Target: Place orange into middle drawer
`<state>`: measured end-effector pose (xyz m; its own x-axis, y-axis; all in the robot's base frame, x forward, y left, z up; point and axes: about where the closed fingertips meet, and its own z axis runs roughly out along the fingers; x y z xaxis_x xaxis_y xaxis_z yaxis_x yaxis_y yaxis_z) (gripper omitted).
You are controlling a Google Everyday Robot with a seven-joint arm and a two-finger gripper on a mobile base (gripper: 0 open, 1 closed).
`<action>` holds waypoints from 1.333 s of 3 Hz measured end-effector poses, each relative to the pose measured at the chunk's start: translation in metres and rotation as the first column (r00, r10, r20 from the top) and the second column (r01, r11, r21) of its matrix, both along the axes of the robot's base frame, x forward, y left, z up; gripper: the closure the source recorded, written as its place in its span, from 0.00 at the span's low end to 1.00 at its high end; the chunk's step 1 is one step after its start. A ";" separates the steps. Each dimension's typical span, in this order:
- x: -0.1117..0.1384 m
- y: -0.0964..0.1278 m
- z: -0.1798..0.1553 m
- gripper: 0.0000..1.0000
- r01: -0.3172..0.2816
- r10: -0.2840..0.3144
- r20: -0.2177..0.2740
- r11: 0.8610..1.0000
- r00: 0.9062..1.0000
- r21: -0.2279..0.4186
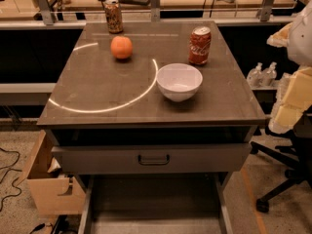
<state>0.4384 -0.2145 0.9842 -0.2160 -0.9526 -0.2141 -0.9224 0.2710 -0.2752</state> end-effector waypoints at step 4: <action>0.083 0.091 0.014 0.00 -0.006 -0.024 0.126 0.972 0.992 0.234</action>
Offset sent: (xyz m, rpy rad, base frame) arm 0.0184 0.0110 -0.0033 0.0536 -0.0290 -0.0084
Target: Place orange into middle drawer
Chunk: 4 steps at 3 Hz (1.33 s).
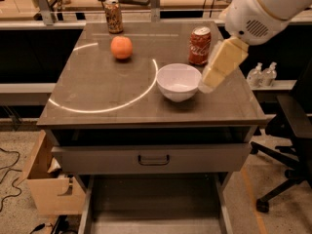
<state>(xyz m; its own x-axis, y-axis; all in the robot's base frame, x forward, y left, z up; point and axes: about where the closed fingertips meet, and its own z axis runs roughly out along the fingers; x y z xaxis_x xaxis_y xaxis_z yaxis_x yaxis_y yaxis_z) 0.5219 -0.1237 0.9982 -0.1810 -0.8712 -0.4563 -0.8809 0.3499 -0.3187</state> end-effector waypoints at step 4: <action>0.060 0.146 0.036 0.00 0.080 -0.105 0.247 0.991 0.963 0.111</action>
Offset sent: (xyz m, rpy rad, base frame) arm 0.0721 0.1615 0.0406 0.1320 -0.2971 -0.1388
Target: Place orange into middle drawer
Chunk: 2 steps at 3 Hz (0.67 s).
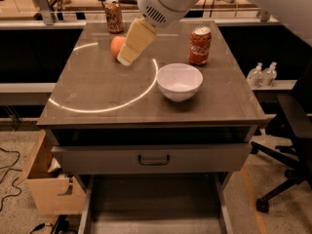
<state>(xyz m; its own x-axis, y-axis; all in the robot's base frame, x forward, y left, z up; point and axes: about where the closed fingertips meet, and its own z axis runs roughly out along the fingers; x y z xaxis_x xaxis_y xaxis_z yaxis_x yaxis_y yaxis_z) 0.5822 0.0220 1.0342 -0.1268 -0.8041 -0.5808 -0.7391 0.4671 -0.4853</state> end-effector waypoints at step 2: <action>0.075 0.034 -0.044 0.00 0.045 -0.046 0.013 0.996 0.999 0.074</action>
Offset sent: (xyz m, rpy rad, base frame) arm 0.1397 0.0623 -0.0855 0.1418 -0.0131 -0.0678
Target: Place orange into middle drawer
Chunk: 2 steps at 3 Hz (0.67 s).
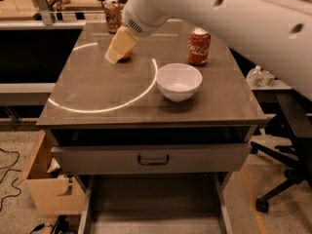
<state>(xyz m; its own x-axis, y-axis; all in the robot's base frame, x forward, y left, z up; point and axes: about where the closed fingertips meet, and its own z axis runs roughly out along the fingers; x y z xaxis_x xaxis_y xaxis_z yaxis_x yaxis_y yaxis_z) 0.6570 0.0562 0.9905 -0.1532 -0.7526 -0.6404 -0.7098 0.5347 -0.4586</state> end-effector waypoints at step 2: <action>0.065 0.027 -0.061 0.00 -0.009 0.028 -0.104 0.983 0.994 0.181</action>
Offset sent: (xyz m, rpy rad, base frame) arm 0.0986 0.0407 -0.0942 0.3110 0.2084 0.0279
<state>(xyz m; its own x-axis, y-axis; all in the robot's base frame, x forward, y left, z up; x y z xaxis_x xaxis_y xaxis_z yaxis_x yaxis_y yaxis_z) 0.7224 0.0834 0.9296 -0.2143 -0.6297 -0.7467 -0.7594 0.5882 -0.2780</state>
